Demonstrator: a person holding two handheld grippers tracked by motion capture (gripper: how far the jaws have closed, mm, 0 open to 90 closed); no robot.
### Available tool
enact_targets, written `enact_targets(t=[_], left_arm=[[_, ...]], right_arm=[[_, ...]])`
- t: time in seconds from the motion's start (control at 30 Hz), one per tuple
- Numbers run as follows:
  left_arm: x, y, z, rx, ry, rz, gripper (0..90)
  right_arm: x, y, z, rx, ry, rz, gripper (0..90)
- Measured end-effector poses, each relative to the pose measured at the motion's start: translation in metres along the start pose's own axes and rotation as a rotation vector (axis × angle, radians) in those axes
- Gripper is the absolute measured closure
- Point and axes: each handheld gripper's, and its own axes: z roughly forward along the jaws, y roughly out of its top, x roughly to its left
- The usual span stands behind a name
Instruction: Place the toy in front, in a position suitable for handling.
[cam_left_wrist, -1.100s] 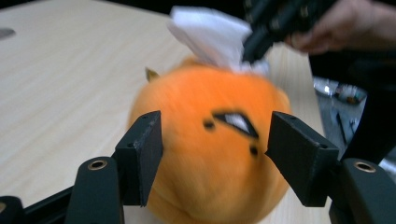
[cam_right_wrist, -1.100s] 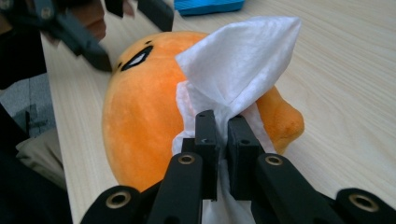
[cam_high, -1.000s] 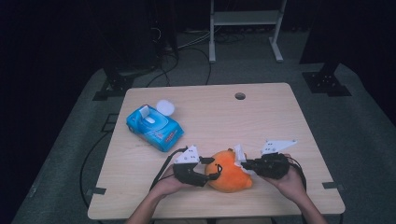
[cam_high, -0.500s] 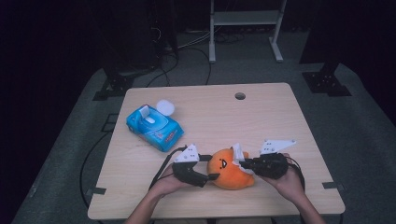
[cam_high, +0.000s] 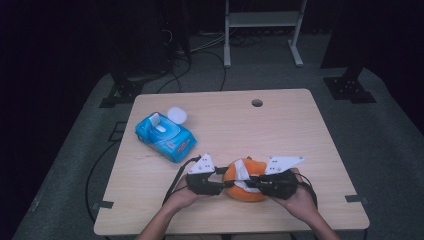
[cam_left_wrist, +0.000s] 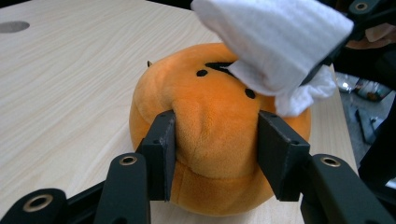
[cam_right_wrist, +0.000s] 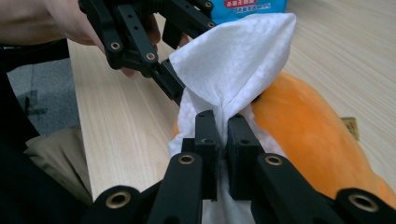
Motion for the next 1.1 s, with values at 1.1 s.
enact_targets(t=[1.1], left_arm=[[0.001,0.0,0.004,-0.018,-0.015,-0.045,42.3]], right_arm=[[-0.015,-0.008,-0.013,0.022,-0.039,0.026,83.7]])
